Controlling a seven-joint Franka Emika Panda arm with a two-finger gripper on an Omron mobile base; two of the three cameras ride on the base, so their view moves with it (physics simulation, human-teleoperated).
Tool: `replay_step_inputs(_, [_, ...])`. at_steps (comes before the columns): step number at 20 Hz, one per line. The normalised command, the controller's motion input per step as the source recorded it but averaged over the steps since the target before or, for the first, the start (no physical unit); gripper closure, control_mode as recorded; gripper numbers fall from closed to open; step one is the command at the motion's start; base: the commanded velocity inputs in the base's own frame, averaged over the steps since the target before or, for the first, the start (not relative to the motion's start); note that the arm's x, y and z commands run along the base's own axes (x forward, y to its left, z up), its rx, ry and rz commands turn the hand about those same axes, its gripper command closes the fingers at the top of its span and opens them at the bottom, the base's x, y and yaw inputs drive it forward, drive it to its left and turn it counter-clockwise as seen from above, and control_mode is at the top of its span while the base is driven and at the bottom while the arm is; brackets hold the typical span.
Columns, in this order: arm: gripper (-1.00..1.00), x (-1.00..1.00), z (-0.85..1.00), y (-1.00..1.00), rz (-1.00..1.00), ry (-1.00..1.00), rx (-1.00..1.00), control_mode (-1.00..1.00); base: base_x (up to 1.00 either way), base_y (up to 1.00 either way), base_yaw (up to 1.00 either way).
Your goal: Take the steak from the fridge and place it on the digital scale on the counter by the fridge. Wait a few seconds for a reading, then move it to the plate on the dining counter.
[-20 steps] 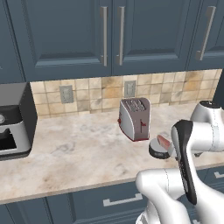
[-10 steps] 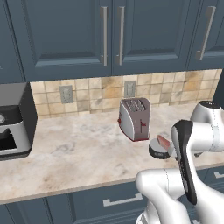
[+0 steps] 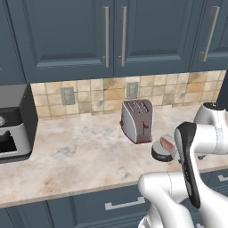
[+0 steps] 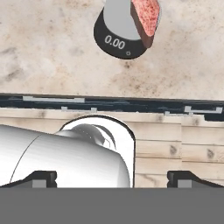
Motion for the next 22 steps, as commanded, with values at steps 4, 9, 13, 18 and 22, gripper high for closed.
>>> replay_step_inputs(4, [-1.0,0.0,0.0,0.0,0.0,0.0,0.0,-1.0,0.0,0.0,0.0])
replay_step_inputs(9, [-1.0,0.0,0.0,0.0,0.0,0.0,0.0,-1.0,0.0,0.0,0.0])
replay_step_inputs(13, [-1.0,0.0,0.0,0.0,0.0,0.0,0.0,-1.0,0.0,0.0,0.0])
replay_step_inputs(18, [-1.0,0.0,0.0,0.0,0.0,0.0,0.0,-1.0,0.0,0.0,0.0])
replay_step_inputs(22, [-1.0,0.0,0.0,0.0,0.0,0.0,0.0,-1.0,0.0,0.0,0.0])
